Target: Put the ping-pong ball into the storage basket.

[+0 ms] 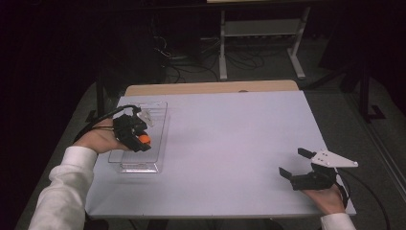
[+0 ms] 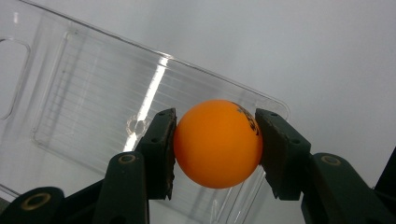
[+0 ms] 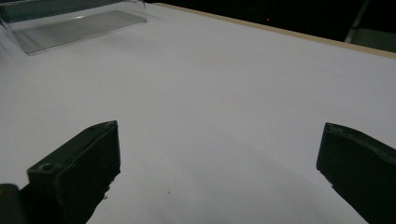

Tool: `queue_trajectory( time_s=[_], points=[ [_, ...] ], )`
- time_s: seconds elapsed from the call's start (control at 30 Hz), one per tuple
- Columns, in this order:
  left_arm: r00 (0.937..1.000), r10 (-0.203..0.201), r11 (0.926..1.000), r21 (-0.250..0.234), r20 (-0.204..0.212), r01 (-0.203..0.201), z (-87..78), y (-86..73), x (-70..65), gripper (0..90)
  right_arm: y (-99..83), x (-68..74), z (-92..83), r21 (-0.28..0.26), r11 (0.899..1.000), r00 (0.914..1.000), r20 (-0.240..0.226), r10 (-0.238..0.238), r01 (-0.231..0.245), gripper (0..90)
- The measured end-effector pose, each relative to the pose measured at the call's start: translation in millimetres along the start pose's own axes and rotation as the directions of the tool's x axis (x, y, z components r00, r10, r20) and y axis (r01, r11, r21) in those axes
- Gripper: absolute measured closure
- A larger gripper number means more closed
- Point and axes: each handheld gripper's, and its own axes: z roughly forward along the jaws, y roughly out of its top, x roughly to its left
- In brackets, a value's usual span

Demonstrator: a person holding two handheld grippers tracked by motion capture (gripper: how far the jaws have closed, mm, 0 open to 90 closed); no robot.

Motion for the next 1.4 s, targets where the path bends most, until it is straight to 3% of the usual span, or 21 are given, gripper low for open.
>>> queue_trajectory(
  time_s=[0.7,1.2,1.4],
  points=[
    [0.9995,-0.002,0.9999,0.016,0.033,0.001,25.6,-1.3,-1.5,50.8,-0.5,-0.5,-0.1,0.003,1.000,1.0000,0.003,-0.004,0.004,0.0],
    [0.9998,-0.015,0.9990,0.044,0.015,0.014,44.3,-4.3,-1.5,50.5,-0.1,0.0,0.0,0.003,1.000,1.0000,0.000,-0.004,0.004,0.0],
    [0.9996,-0.008,0.9984,0.057,0.025,0.007,52.7,-3.0,-2.2,50.4,0.8,1.7,0.6,0.002,1.000,0.9999,-0.006,-0.009,0.009,0.0]
  ],
)
